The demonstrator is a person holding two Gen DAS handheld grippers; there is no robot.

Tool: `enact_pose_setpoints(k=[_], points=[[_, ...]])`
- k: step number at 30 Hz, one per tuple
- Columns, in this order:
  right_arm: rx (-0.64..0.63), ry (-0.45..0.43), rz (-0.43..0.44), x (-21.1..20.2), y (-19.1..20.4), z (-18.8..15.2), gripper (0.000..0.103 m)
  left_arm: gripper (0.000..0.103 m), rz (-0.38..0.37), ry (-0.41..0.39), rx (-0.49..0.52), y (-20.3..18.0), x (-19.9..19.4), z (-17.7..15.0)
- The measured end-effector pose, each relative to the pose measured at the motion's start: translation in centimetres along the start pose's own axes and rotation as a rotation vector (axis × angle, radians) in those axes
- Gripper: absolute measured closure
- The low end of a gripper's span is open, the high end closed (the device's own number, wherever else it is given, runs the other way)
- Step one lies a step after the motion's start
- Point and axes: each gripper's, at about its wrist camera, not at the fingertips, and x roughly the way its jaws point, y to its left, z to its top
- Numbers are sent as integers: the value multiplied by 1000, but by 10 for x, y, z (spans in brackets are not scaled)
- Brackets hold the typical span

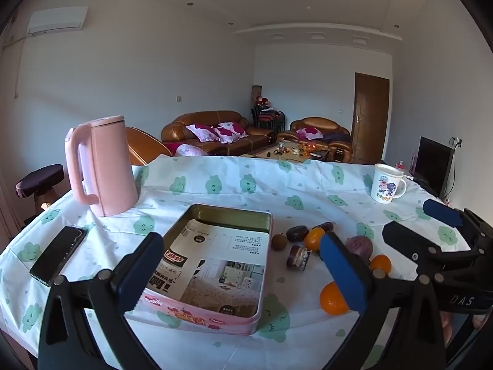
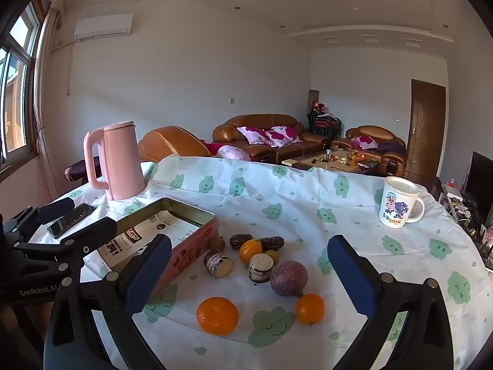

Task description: Organize fruits

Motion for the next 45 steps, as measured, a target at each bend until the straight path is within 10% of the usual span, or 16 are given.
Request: enact_pose_setpoints(k=[45], points=[[41, 42, 4, 2, -4, -15, 1, 0, -3, 17, 4, -1, -2, -4]])
